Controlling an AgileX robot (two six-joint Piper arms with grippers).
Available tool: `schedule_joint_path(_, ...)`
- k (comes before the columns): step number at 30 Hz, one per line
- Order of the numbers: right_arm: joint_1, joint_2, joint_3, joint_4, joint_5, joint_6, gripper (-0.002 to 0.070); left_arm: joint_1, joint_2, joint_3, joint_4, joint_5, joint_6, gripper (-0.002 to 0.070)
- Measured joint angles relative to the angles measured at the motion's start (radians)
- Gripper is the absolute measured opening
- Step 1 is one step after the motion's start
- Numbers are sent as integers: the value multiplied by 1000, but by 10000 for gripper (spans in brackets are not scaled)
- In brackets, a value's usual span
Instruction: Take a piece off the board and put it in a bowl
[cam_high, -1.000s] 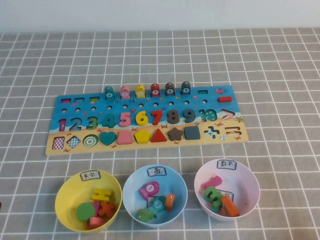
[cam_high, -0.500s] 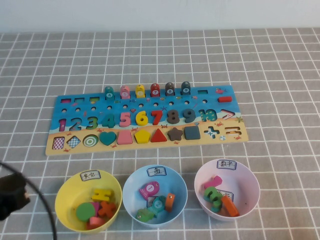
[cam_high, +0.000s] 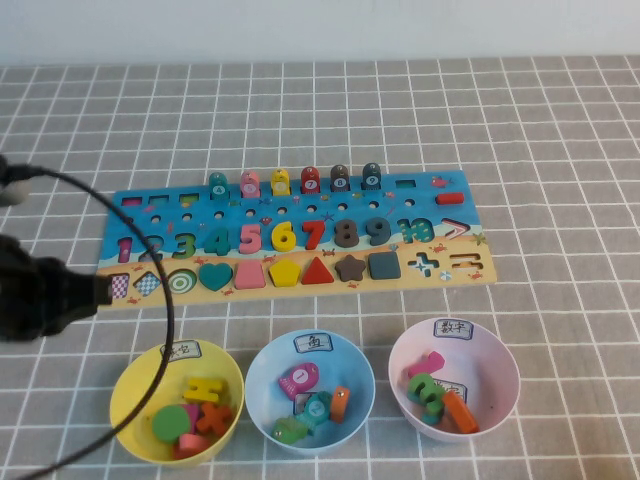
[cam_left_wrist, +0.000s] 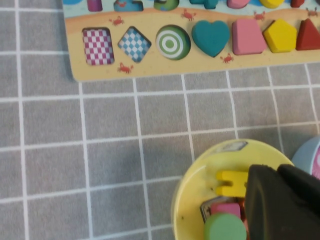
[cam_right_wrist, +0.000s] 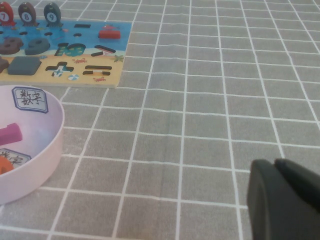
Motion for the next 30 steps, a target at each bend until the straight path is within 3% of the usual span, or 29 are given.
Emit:
schedule_joint_path(22, 0, 0, 0, 2, 0, 0, -17, -7, 624, -648, 16, 220, -4, -1)
schedule_joint_path(30, 0, 0, 0, 2, 0, 0, -17, -115, 871, -996, 193, 341, -109, -1)
